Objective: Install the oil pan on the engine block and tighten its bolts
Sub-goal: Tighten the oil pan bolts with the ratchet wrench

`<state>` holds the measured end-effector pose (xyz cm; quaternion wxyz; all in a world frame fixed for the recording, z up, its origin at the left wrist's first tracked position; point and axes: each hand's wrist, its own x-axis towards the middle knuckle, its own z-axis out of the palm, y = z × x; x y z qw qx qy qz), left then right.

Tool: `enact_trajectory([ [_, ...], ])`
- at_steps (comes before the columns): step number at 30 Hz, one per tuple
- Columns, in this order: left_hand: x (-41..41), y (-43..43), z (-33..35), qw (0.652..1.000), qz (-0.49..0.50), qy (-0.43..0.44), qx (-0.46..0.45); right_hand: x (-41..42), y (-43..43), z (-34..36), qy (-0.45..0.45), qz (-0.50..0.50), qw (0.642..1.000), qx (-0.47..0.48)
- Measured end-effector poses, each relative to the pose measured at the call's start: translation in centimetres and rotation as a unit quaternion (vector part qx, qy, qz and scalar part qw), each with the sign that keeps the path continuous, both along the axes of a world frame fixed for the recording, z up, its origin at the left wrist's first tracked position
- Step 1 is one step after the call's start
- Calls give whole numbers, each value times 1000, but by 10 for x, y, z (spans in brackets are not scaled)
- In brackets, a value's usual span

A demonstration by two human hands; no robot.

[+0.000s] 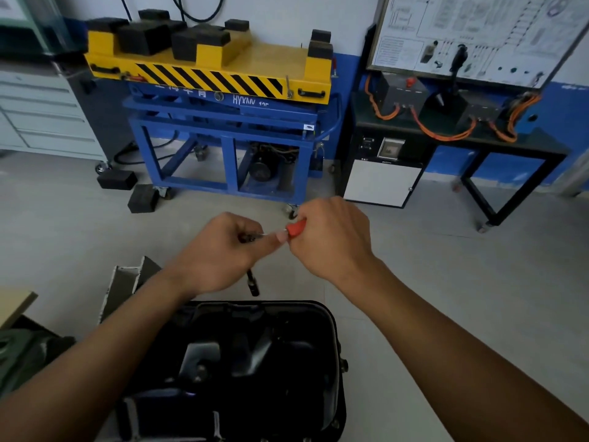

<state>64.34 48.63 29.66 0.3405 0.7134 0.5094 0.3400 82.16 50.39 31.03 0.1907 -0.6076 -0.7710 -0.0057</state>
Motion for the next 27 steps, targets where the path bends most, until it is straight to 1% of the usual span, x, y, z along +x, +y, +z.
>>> enact_trajectory([
  [2,-8,-1,4,1000,0,3,10,-7,1,2,-1,10,1000,6],
  [6,-16,-7,-8,1000,0,31,2,-15,0,-9,-7,15,1000,-22],
  [12,-24,-7,-22,998,9,50,25,-23,2,-21,8,26,999,-40],
  [17,-27,-6,-33,998,15,61,3,-27,3,-30,5,24,998,-66],
  [22,-29,-7,-42,998,19,45,-26,-29,3,-38,5,34,997,-75],
  [27,-26,-12,-43,998,35,59,8,-30,6,-36,0,57,996,-66],
])
